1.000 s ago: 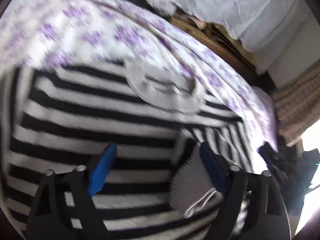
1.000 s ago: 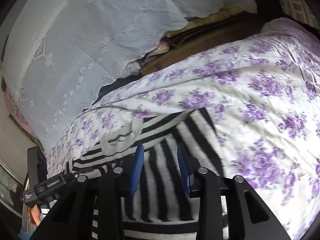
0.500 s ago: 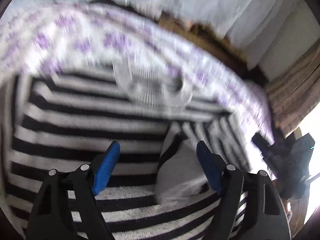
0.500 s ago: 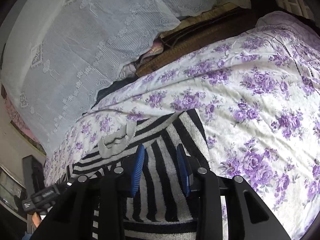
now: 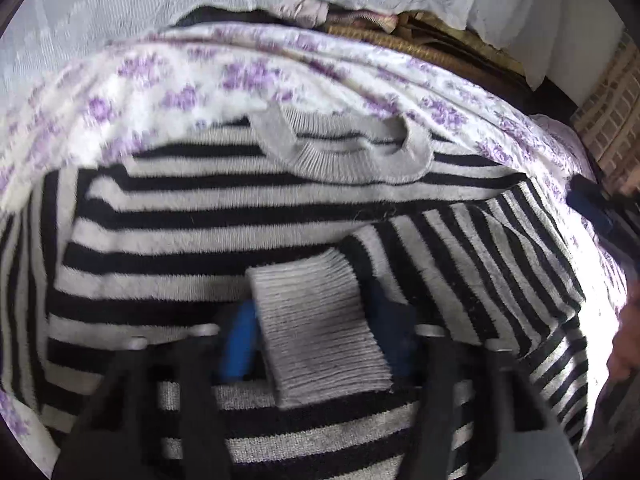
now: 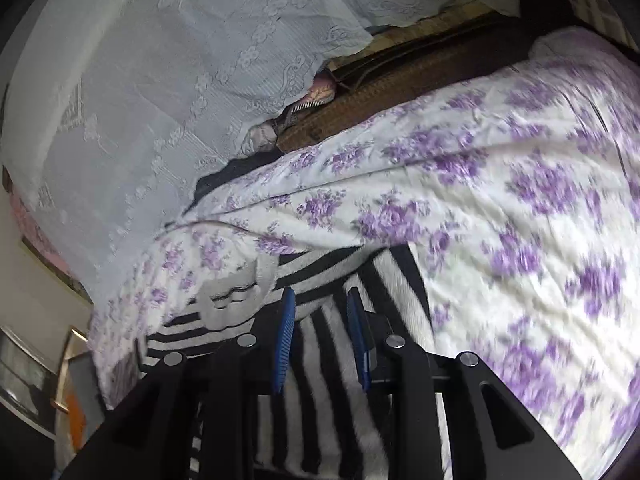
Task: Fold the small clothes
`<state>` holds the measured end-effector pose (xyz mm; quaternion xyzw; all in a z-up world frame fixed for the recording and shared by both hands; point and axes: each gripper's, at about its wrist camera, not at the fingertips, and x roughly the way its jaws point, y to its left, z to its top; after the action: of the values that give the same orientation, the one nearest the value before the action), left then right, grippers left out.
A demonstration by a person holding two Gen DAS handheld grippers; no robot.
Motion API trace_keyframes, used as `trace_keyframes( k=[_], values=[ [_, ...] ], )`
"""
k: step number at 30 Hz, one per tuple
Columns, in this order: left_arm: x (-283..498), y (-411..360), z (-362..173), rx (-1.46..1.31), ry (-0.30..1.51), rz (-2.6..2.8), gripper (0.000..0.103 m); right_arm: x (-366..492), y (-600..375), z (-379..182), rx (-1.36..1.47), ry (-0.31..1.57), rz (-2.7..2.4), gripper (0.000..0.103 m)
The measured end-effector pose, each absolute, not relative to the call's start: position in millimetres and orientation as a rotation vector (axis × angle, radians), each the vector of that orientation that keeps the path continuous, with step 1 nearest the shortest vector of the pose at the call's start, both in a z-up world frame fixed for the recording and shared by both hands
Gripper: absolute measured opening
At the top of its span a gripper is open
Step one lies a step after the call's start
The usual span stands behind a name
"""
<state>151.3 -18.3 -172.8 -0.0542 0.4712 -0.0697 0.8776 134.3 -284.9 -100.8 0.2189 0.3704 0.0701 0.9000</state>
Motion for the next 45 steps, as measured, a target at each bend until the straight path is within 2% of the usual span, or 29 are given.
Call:
trace_keyframes(
  k=[2,3,4,8,10,15,16,17,19,23,25,26,28,31,33,36,38,41,45],
  values=[
    [153.8,-15.4,-175.5,-0.116,0.986,-0.126,0.04,152.4,-285.5,-110.8,0.407,0.822,0.126,0.027],
    [155.0,-14.5,-176.1,-0.124,0.989,-0.122,0.04,166.2,-288.3,-124.3,0.383,0.873,0.107,0.024],
    [155.9,-13.3,-176.9,-0.129,0.992,-0.119,0.04,176.8,-293.1,-139.4,0.366,0.911,0.082,0.013],
    [155.9,-18.5,-175.4,-0.097,0.981,-0.097,0.041,178.2,-321.3,-157.5,0.508,0.866,0.132,0.005],
    [152.3,-15.7,-166.5,-0.152,0.982,-0.099,0.039,161.0,-325.9,-140.1,0.51,0.84,0.111,0.012],
    [138.4,-24.3,-140.3,-0.161,0.907,-0.185,0.039,103.4,-300.6,-111.4,0.358,0.809,0.196,0.015],
    [139.3,-32.2,-145.4,-0.116,0.92,-0.181,0.045,93.0,-292.5,-119.9,0.312,0.84,0.204,0.021],
    [142.4,-38.8,-155.6,-0.069,0.947,-0.165,0.053,84.8,-285.3,-135.3,0.262,0.891,0.201,0.023],
    [150.1,-46.3,-181.2,-0.006,1.002,-0.114,0.061,73.2,-277.6,-153.6,0.2,0.884,0.206,0.022],
    [139.6,-42.7,-164.0,-0.044,0.961,-0.112,0.059,58.4,-274.5,-135.5,0.183,0.854,0.122,0.019],
    [129.5,-40.4,-151.2,-0.077,0.923,-0.135,0.059,44.1,-272.5,-125.4,0.156,0.802,0.099,0.024],
    [127.3,-40.9,-149.3,-0.067,0.916,-0.135,0.062,39.7,-266.1,-116.3,0.135,0.768,0.119,0.024],
    [128.3,-45.2,-156.7,-0.019,0.932,-0.099,0.07,43.7,-255.4,-112.5,0.115,0.764,0.154,0.027],
    [133.7,-45.0,-179.8,-0.009,0.986,-0.08,0.075,71.1,-244.8,-148.9,0.096,0.918,0.184,0.03],
    [132.5,-39.9,-172.7,-0.033,0.985,-0.079,0.074,68.5,-246.8,-153.2,0.108,0.889,0.194,0.029],
    [127.7,-30.7,-161.4,-0.083,0.938,-0.068,0.073,63.4,-253.0,-121.5,0.149,0.826,0.196,0.03],
    [132.3,-29.9,-168.3,-0.064,0.972,-0.04,0.073,74.2,-252.2,-111.3,0.135,0.811,0.186,0.032],
    [134.0,-34.6,-178.2,-0.024,0.982,-0.029,0.078,113.7,-247.8,-143.1,0.212,0.99,0.238,0.035],
    [133.0,-21.2,-171.8,-0.087,0.987,-0.044,0.078,91.3,-240.2,-138.9,0.157,0.884,0.194,0.036]
  ],
)
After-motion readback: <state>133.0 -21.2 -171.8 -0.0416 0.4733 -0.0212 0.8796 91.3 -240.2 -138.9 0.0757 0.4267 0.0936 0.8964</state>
